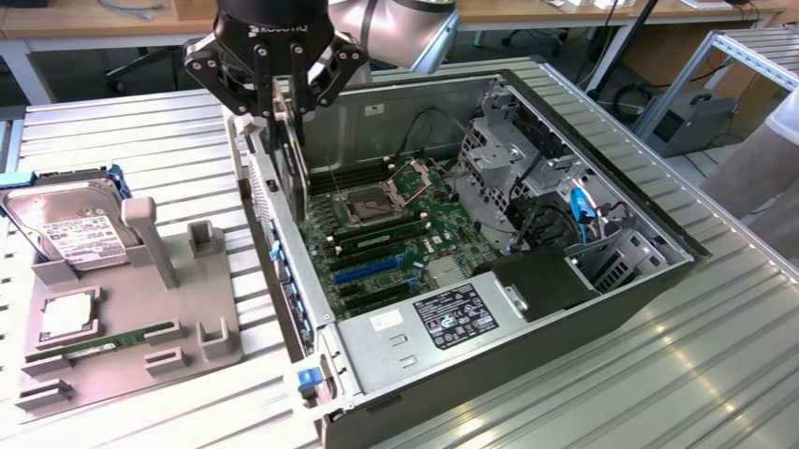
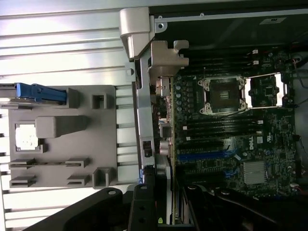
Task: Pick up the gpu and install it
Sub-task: 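Pick up the gpu and move the gpu toward the slot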
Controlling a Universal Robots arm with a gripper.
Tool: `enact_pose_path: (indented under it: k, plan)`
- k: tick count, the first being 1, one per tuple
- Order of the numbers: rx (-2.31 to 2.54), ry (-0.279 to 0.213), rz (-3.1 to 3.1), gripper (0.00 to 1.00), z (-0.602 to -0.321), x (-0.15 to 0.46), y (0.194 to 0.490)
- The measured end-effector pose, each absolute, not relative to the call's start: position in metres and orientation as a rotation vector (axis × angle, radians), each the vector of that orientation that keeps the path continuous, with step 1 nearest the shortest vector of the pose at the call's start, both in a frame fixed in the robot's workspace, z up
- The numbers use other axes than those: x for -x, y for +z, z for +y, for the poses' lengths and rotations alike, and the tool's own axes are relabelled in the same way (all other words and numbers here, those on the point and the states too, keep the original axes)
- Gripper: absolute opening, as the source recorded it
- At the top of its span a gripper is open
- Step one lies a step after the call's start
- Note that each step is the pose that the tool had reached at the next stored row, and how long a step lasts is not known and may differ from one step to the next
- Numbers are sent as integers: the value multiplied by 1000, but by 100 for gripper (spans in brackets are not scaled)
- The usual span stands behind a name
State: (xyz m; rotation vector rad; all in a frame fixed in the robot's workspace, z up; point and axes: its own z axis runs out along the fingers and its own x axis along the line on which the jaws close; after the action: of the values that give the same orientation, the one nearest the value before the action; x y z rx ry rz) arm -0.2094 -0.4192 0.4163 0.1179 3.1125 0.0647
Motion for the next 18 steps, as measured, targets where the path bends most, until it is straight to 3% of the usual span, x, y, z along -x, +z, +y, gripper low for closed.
enact_pose_path:
  k: [18]
  plan:
    - [-118,65,3113,27,-419,198,416]
